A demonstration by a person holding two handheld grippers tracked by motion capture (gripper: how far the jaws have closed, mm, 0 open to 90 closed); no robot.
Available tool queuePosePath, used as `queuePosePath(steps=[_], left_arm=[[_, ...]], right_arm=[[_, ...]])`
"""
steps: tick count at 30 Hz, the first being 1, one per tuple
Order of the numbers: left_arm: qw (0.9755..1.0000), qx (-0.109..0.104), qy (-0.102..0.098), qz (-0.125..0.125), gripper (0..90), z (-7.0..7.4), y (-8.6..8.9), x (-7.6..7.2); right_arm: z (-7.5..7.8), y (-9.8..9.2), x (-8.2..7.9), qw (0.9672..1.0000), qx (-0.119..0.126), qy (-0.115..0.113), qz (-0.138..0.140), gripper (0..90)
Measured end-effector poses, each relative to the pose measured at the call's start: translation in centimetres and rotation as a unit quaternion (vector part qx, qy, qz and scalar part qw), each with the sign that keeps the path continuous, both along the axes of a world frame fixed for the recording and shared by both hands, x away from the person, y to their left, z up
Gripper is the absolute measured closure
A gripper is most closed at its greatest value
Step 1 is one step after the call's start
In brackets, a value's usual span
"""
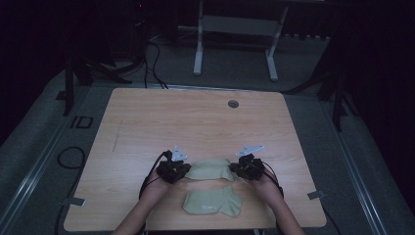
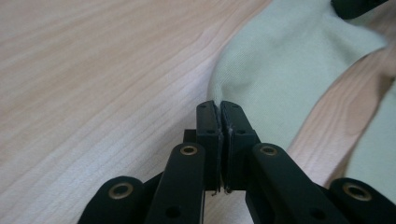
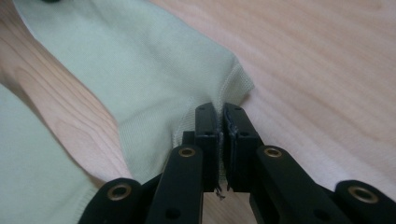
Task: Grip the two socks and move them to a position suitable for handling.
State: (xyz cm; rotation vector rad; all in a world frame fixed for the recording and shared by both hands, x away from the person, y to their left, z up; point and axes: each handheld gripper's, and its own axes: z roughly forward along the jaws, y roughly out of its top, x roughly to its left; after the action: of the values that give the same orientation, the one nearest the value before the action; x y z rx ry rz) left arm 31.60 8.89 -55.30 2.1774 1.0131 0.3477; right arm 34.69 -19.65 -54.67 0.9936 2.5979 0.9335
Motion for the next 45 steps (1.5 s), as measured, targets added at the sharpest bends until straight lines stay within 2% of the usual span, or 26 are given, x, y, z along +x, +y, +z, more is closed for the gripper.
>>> queuePosePath(steps=[2, 9, 16, 17, 19, 24, 25, 28, 30, 32, 36, 38, 40, 45], left_arm=[[1.0000, -0.003, 0.008, 0.003, 86.8, -0.4, 0.1, 0.2], [1.0000, 0.001, 0.006, -0.002, 86.7, -0.6, 0.0, -0.1], [0.9999, 0.001, 0.013, -0.003, 86.4, -0.9, 0.1, -0.2], [0.9999, -0.001, 0.013, -0.004, 86.3, -0.9, 0.1, -0.2], [0.9999, -0.005, 0.012, -0.003, 85.2, -0.8, 0.0, -0.1], [0.9997, -0.018, 0.011, -0.012, 64.0, -0.5, 0.1, -0.2], [0.9997, -0.016, 0.009, -0.014, 64.0, -0.3, 0.1, -0.3], [0.9996, -0.025, 0.007, -0.013, 56.5, 0.2, 0.2, -0.6], [0.9993, -0.036, 0.004, -0.008, 54.9, 0.6, 0.5, -0.8], [0.9992, -0.038, 0.000, -0.009, 54.7, 1.0, 0.8, -1.1], [0.9990, -0.042, -0.001, -0.015, 52.4, 1.6, 1.1, -2.0], [0.9989, -0.043, -0.003, -0.017, 50.3, 1.9, 1.2, -2.4], [0.9987, -0.049, -0.001, -0.016, 46.0, 2.1, 1.4, -2.8], [0.9980, -0.061, -0.001, -0.015, 38.0, 2.3, 2.1, -3.9]], right_arm=[[-0.5, -0.3, 0.0, 1.0000, 0.005, 0.004, -0.002, 84.5], [-0.5, -0.8, -0.4, 1.0000, 0.002, 0.002, 0.001, 81.0], [-0.6, -1.7, -0.9, 1.0000, 0.003, -0.003, -0.001, 70.2], [-0.6, -1.7, -0.9, 0.9999, -0.008, -0.006, -0.003, 68.6], [-0.5, -1.9, -0.8, 0.9999, -0.010, -0.005, -0.006, 67.7], [0.0, -1.8, -0.8, 0.9999, -0.001, -0.011, -0.006, 64.4], [0.0, -1.8, -0.8, 0.9999, -0.001, -0.011, -0.006, 64.4], [0.9, -1.7, -1.0, 0.9999, 0.011, -0.012, -0.002, 56.1], [1.3, -1.6, -1.2, 0.9998, 0.020, -0.007, 0.004, 50.0], [1.7, -1.5, -1.5, 0.9996, 0.024, -0.011, 0.008, 47.8], [2.1, -1.2, -2.0, 0.9994, 0.028, -0.002, 0.023, 35.9], [2.2, -1.1, -2.1, 0.9992, 0.035, -0.002, 0.019, 29.3], [2.2, -1.2, -2.1, 0.9988, 0.040, 0.006, 0.026, 19.2], [2.2, -1.0, -2.7, 0.9991, 0.029, -0.002, 0.031, 18.1]])
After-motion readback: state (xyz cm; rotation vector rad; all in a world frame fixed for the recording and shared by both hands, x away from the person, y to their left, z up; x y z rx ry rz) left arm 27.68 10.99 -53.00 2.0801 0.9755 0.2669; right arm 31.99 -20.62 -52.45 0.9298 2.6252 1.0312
